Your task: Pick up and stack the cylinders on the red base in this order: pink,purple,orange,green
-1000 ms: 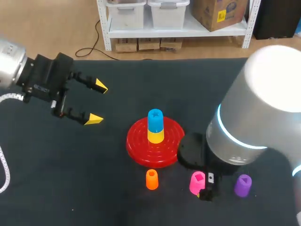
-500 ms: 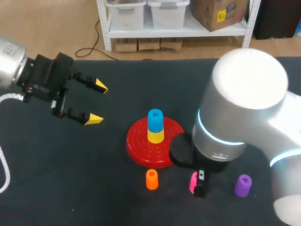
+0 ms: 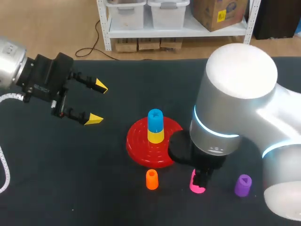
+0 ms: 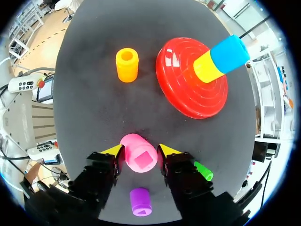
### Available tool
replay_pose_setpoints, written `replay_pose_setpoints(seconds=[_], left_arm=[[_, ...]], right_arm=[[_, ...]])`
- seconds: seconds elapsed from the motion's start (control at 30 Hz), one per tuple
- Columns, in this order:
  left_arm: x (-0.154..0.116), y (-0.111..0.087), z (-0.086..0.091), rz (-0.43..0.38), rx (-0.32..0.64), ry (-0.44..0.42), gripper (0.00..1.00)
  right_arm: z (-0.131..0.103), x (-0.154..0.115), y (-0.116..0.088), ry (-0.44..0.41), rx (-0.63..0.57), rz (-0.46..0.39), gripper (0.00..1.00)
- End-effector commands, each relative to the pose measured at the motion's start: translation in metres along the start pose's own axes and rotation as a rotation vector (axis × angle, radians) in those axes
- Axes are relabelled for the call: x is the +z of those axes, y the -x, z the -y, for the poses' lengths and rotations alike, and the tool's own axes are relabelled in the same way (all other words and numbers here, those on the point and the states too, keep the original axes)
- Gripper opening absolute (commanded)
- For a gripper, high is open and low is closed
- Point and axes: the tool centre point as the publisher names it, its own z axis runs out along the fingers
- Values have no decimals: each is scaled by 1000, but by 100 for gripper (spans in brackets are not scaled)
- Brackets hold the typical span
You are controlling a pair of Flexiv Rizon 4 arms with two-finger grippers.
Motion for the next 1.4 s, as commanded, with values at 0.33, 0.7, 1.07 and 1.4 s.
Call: replay_pose_setpoints(seconds=[0.33,0.7,1.07,1.4], left_arm=[[0,-1,0,4,3,2,100],[0,-1,0,4,3,2,100],[0,-1,0,4,3,2,100],[0,-1,0,4,3,2,100]], right_arm=[[-11,-5,-7,16,-22,5,50],[-11,-12,-9,16,-14,9,64],[-13,-11,-10,35,-15,-3,55],[-12,-8,-7,34,-14,-9,49]])
